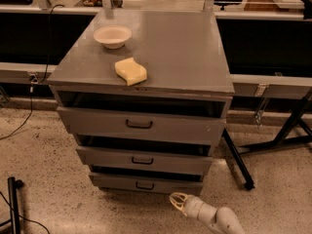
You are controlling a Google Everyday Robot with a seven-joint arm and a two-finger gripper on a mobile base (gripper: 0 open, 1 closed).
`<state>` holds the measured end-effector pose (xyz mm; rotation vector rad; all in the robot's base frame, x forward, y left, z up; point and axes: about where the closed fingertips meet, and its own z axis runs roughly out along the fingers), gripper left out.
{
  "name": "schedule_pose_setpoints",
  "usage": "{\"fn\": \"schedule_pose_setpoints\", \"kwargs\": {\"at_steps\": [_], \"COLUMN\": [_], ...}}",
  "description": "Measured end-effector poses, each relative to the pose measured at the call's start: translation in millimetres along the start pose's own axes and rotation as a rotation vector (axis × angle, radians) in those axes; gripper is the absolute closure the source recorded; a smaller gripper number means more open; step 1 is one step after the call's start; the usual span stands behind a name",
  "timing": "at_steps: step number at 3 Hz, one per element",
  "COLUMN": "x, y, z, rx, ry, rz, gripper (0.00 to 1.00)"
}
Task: Close bottom drawer
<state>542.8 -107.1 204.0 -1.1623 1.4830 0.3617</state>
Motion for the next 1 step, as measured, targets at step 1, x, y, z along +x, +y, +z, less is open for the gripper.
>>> {"fn": "schedule_pose_setpoints", "kwargs": {"at_steps": [1], "x": [-34.0], "y": [16.4], "z": [-5.5], "rx": [-0.054], "ry": [-0.041], "rz": [-0.003], "gripper": [1.0]}}
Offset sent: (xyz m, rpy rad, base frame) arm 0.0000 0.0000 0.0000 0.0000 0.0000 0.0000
